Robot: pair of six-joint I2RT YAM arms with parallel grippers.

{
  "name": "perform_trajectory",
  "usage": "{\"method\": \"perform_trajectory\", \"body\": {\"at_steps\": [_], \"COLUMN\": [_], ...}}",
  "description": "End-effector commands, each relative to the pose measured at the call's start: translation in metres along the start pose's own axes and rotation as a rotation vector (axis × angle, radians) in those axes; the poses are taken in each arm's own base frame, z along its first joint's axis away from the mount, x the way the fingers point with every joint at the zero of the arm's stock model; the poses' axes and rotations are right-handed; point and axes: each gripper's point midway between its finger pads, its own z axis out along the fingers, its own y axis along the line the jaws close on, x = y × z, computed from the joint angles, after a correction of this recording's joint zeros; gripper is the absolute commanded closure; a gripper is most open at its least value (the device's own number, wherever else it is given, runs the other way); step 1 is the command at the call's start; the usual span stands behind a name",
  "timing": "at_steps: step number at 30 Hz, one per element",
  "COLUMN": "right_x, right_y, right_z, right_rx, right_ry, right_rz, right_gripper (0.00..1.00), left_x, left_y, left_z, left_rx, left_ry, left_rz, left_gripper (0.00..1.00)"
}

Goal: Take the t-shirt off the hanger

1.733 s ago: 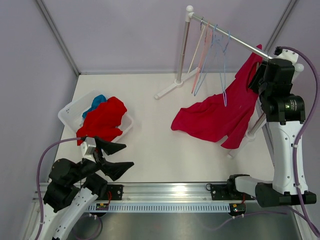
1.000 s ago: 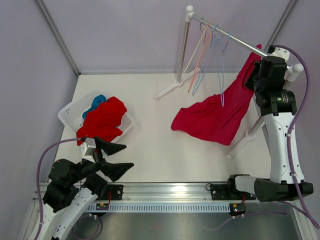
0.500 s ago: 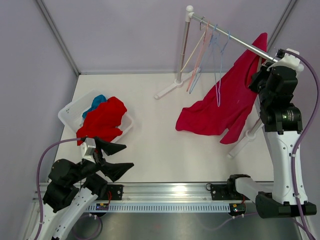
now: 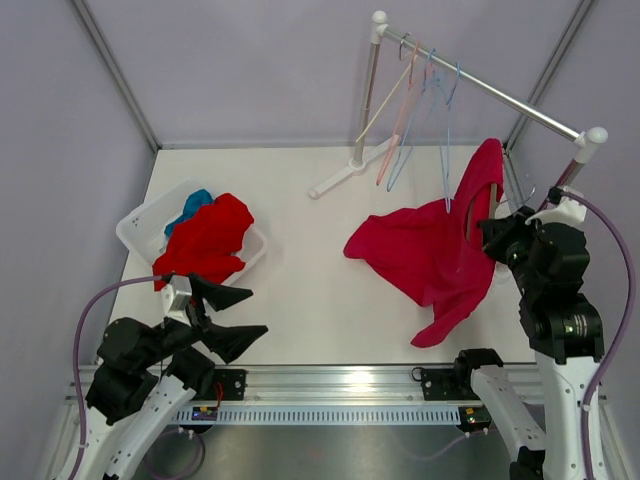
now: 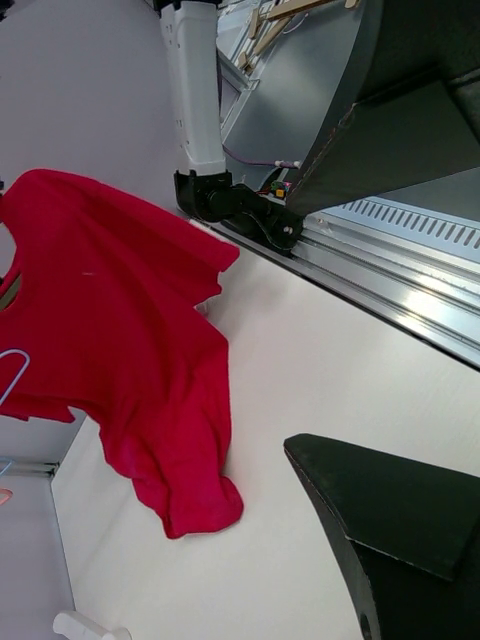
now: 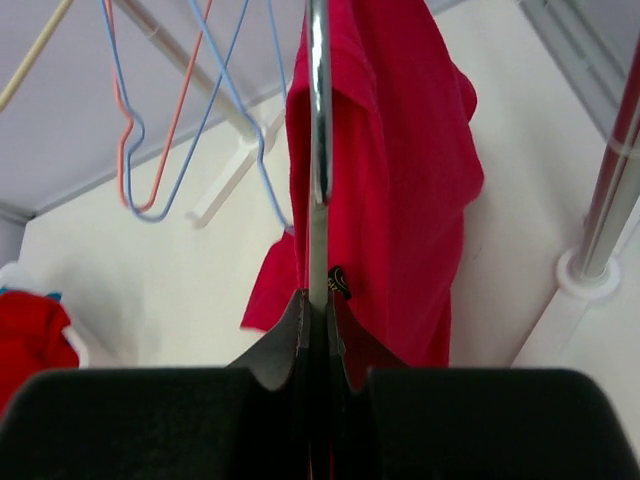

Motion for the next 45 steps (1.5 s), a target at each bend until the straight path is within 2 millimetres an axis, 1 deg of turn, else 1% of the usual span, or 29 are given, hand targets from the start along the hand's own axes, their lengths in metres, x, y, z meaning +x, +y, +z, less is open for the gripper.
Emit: {"method": "perform_trajectory", "body": {"at_steps": [1, 4, 8, 9, 10, 13, 15, 17, 18, 19, 23, 24, 25, 29, 30, 32, 33, 34, 35, 36, 37, 38, 39, 40, 41, 42, 43, 44, 45], "right_x": [0.043, 0.077, 0.112, 0.116, 0.132, 0.158, 0.168, 0.167, 0.167, 0.169, 0.164, 0.154, 0.154, 0.132, 0.121, 0.116, 0.100, 0.107, 0.103, 0.087, 0.097, 0.092, 0.082, 0.078, 0.057, 0.051, 0.053, 0.034, 0.031], "right_y": [0.004, -0.001, 0.002, 0.004, 0.008, 0.021, 0.032, 0.045, 0.060, 0.067, 0.101, 0.111, 0.117, 0.133, 0.141, 0.155, 0.171, 0.182, 0.198, 0.209, 0.221, 0.230, 0.247, 0.255, 0.269, 0.276, 0.284, 0.294, 0.299], "right_z": [-0.016, -0.021, -0.029, -0.030, -0.031, -0.033, -0.037, -0.042, -0.050, -0.051, -0.060, -0.063, -0.066, -0.067, -0.068, -0.065, -0.067, -0.055, -0.059, -0.054, -0.041, -0.039, -0.033, -0.030, -0.032, -0.030, -0.025, -0.029, -0.028], "right_rx": [-0.050, -0.052, -0.115, -0.139, -0.173, -0.268, -0.332, -0.386, -0.459, -0.473, -0.564, -0.592, -0.601, -0.630, -0.655, -0.683, -0.720, -0.702, -0.738, -0.716, -0.672, -0.654, -0.619, -0.608, -0.623, -0.622, -0.613, -0.630, -0.633], "right_ry": [0.146, 0.263, 0.360, 0.364, 0.418, 0.531, 0.567, 0.575, 0.587, 0.603, 0.566, 0.526, 0.501, 0.362, 0.318, 0.292, 0.254, 0.252, 0.233, 0.168, 0.167, 0.143, 0.096, 0.073, 0.020, -0.008, -0.017, -0.055, -0.067], "right_rz": [0.073, 0.089, 0.119, 0.126, 0.140, 0.169, 0.148, 0.143, 0.122, 0.126, 0.061, 0.057, 0.030, 0.009, 0.021, -0.016, -0.004, -0.056, -0.066, -0.084, -0.125, -0.133, -0.145, -0.148, -0.106, -0.117, -0.129, -0.098, -0.107], "right_gripper": [1.00, 1.00, 1.00, 1.00, 1.00, 1.00, 1.00, 1.00, 1.00, 1.00, 1.00, 1.00, 1.00, 1.00, 1.00, 1.00, 1.00, 1.00, 1.00, 1.00, 1.00, 1.00, 1.00, 1.00, 1.00, 1.00, 1.00, 1.00, 1.00], "left_x": [-0.007, -0.007, -0.010, -0.011, -0.013, -0.018, -0.021, -0.027, -0.028, -0.029, -0.031, -0.033, -0.032, -0.027, -0.029, -0.026, -0.026, -0.026, -0.026, -0.025, -0.026, -0.026, -0.028, -0.026, -0.019, -0.019, -0.015, -0.008, -0.007], "left_y": [-0.001, 0.001, 0.007, 0.008, 0.011, 0.016, 0.020, 0.024, 0.025, 0.027, 0.025, 0.021, 0.021, 0.018, 0.013, 0.010, 0.007, 0.007, 0.006, 0.008, 0.009, 0.009, 0.009, 0.009, 0.005, 0.009, 0.010, 0.002, 0.009], "left_z": [0.003, 0.006, 0.007, 0.007, 0.007, 0.008, 0.009, 0.012, 0.013, 0.017, 0.028, 0.030, 0.031, 0.038, 0.039, 0.041, 0.044, 0.046, 0.048, 0.050, 0.052, 0.053, 0.057, 0.059, 0.062, 0.065, 0.068, 0.071, 0.075], "left_rx": [0.011, 0.000, -0.034, -0.042, -0.062, -0.098, -0.118, -0.146, -0.153, -0.158, -0.135, -0.120, -0.112, -0.085, -0.059, -0.032, -0.008, -0.001, 0.004, 0.000, -0.004, -0.003, -0.002, 0.000, 0.020, -0.001, -0.008, 0.015, -0.031], "left_ry": [-0.018, -0.011, -0.021, -0.027, -0.034, -0.048, -0.051, -0.056, -0.056, -0.048, -0.024, -0.017, -0.008, 0.034, 0.031, 0.042, 0.051, 0.055, 0.059, 0.063, 0.060, 0.055, 0.043, 0.042, 0.056, 0.043, 0.054, 0.078, 0.065], "left_rz": [0.008, -0.001, -0.010, -0.013, -0.020, -0.028, -0.034, -0.058, -0.077, -0.089, -0.135, -0.150, -0.157, -0.190, -0.192, -0.205, -0.221, -0.225, -0.231, -0.236, -0.238, -0.240, -0.241, -0.243, -0.250, -0.247, -0.251, -0.243, -0.238], "left_gripper": [0.01, 0.01, 0.01, 0.01, 0.01, 0.01, 0.01, 0.01, 0.01, 0.01, 0.01, 0.01, 0.01, 0.01, 0.01, 0.01, 0.01, 0.01, 0.01, 0.01, 0.01, 0.01, 0.01, 0.01, 0.01, 0.01, 0.01, 0.01, 0.01]}}
